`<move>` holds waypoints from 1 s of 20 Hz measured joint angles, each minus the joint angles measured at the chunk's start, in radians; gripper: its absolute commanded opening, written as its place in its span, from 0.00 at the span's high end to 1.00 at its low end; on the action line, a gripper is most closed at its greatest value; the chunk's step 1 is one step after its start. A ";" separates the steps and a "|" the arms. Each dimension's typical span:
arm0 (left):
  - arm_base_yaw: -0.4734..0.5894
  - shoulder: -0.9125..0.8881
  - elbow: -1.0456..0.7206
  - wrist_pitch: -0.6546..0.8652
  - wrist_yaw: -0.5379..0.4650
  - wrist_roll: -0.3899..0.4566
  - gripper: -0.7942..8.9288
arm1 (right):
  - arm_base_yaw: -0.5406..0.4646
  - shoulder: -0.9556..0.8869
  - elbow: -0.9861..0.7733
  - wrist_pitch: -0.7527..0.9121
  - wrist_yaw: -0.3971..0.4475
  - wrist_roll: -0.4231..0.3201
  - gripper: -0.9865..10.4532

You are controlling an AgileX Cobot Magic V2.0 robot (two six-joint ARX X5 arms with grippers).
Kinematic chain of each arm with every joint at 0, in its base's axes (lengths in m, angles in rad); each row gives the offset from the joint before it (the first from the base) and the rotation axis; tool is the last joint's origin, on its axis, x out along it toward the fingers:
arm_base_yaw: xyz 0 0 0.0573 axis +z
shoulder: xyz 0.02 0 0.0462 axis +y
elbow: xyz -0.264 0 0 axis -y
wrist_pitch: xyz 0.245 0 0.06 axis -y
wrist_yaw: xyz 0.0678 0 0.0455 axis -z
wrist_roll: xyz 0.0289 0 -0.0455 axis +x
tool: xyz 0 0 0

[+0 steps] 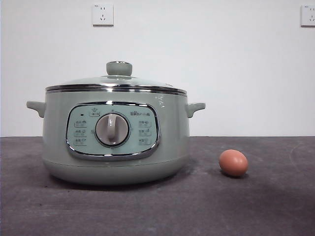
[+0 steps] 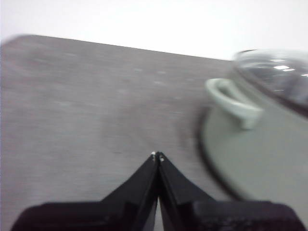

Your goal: Pick up the egg,open the lid,put the egg in the pot,close the lid

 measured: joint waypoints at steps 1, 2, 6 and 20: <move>0.000 0.000 0.001 0.000 0.039 -0.026 0.92 | 0.000 0.000 0.000 0.000 0.000 0.024 0.92; 0.000 0.000 0.003 -0.002 0.072 -0.049 0.92 | 0.000 0.000 0.002 -0.002 0.000 0.042 0.92; 0.000 0.001 0.018 -0.038 0.209 -0.136 0.92 | 0.000 0.005 0.042 -0.006 -0.027 0.087 0.92; 0.000 0.088 0.289 -0.234 0.422 -0.183 0.92 | 0.000 0.280 0.395 -0.196 -0.198 0.045 0.92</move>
